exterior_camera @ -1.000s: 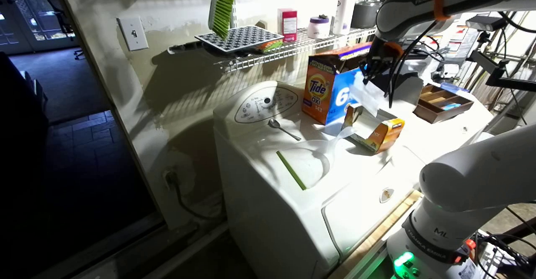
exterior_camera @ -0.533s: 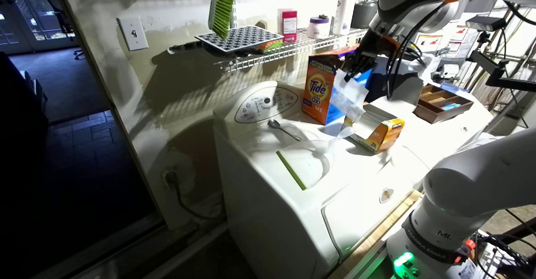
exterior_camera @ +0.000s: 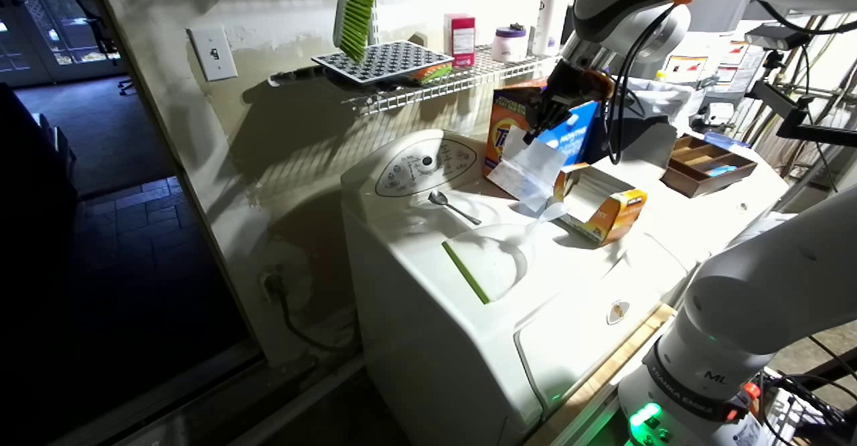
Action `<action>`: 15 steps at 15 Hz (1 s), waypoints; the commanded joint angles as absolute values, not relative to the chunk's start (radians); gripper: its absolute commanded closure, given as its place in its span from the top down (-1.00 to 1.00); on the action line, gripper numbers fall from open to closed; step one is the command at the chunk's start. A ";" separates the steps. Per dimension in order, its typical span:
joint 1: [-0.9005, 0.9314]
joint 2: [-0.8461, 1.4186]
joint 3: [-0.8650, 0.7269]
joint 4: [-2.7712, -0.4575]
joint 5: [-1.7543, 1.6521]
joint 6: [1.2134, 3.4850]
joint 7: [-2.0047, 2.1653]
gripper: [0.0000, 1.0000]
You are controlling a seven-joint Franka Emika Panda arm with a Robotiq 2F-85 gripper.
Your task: Remove one paper from the orange box.
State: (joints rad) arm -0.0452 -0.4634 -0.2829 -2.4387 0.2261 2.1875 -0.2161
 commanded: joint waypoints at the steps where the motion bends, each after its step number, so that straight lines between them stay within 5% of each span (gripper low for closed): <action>1: -0.055 -0.345 -0.258 -2.372 0.213 2.197 -0.247 -0.48; 3: -0.059 -0.326 -0.246 -2.370 0.204 2.231 -0.261 -0.37; 9: -0.069 -0.321 -0.222 -2.385 0.141 2.315 -0.313 0.48; 13: -0.036 -0.313 -0.247 -2.345 0.193 2.109 -0.401 1.00; 15: -0.032 -0.314 -0.251 -2.330 0.224 2.003 -0.431 1.00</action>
State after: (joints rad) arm -0.0475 -0.3263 -0.2386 -2.3764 0.1733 2.1615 -0.3560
